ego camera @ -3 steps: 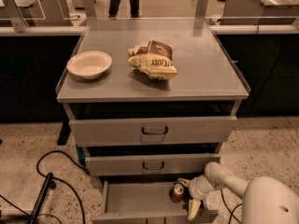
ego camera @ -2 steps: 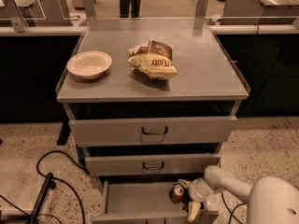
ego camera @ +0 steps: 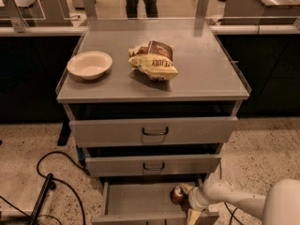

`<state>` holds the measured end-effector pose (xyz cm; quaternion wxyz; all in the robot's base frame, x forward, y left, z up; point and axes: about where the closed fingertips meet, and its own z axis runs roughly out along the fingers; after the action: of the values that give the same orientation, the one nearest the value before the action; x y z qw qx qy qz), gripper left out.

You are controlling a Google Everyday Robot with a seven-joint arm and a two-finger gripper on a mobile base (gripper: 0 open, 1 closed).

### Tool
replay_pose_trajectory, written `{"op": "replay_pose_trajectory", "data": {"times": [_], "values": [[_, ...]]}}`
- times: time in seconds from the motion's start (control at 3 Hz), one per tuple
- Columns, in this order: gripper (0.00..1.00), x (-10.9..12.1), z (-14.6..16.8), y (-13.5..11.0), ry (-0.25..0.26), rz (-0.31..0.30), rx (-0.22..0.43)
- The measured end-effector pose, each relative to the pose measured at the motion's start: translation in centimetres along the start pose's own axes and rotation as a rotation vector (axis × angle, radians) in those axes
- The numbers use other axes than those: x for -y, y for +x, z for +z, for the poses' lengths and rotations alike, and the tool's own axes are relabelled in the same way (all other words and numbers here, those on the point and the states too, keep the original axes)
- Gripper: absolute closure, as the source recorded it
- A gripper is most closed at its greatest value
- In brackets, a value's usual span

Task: Pick coke can from bottom drawer and place on counter

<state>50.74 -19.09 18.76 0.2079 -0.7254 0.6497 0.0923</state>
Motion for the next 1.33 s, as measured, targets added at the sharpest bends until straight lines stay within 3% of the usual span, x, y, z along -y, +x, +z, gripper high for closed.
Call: {"op": "replay_pose_trajectory", "data": {"times": [0.33,1.33], "values": [[0.0,1.4,-2.1,-2.4,0.049,-0.044,-0.017],[0.0,2.5,-1.8,-2.9,0.074,-0.08,-0.026]]}}
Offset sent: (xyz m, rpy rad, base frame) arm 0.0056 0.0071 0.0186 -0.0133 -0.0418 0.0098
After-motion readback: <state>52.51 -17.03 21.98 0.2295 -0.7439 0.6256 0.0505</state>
